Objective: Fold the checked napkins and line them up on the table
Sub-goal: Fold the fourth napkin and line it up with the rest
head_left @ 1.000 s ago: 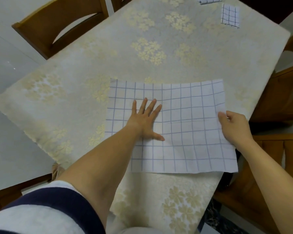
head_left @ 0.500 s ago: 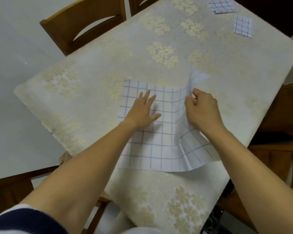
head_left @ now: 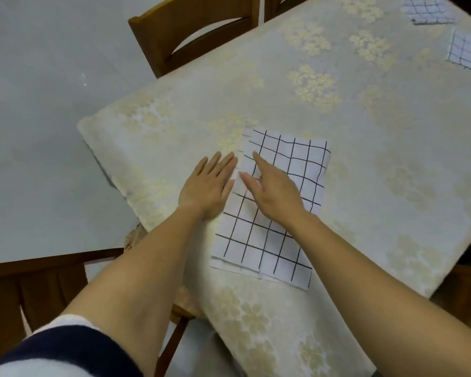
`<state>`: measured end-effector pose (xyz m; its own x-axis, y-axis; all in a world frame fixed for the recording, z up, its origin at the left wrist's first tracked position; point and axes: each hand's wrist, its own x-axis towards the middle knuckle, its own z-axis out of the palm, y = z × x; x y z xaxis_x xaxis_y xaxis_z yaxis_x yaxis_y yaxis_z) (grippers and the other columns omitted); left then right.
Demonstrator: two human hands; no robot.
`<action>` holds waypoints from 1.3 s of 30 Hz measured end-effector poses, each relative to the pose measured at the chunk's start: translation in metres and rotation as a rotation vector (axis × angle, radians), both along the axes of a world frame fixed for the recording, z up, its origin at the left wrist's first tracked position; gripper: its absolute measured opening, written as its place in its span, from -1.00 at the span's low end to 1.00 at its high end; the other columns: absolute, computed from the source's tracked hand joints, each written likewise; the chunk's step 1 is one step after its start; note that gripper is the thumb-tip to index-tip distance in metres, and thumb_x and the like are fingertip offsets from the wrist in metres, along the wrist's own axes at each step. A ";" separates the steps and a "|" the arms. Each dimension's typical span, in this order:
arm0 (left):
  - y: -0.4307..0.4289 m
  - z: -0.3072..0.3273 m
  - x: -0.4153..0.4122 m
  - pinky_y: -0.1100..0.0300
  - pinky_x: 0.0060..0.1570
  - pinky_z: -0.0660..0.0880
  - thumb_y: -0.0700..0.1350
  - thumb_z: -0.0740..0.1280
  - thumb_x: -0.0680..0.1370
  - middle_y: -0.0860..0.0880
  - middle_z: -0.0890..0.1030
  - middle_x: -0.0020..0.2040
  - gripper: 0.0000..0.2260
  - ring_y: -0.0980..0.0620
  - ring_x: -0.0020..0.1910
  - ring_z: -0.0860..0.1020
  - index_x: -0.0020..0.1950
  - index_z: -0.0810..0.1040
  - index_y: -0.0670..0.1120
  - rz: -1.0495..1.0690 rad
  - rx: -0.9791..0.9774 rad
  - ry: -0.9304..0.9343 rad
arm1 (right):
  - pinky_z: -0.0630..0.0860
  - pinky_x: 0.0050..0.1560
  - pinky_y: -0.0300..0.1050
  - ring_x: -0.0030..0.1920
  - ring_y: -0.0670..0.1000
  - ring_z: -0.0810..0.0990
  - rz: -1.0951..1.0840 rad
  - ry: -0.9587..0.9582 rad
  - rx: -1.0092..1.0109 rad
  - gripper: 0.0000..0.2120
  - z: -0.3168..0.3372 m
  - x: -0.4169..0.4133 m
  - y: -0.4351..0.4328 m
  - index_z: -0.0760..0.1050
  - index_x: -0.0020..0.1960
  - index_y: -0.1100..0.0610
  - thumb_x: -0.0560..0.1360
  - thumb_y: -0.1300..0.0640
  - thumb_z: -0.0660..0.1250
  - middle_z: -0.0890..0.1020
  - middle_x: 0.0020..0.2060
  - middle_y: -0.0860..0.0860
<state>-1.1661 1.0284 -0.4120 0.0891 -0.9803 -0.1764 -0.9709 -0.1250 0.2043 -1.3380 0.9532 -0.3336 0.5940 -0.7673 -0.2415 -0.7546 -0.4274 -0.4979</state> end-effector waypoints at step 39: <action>-0.002 -0.012 0.006 -0.02 0.63 -0.08 0.26 -0.03 0.69 0.13 0.01 0.69 -0.44 0.08 0.67 -0.08 0.68 0.02 0.16 0.027 -0.101 0.067 | -0.21 0.60 0.04 0.63 0.05 -0.13 0.114 0.137 -0.227 -0.24 -0.069 -0.038 -0.062 -0.06 0.66 0.06 0.60 -0.36 -0.20 -0.02 0.64 -0.01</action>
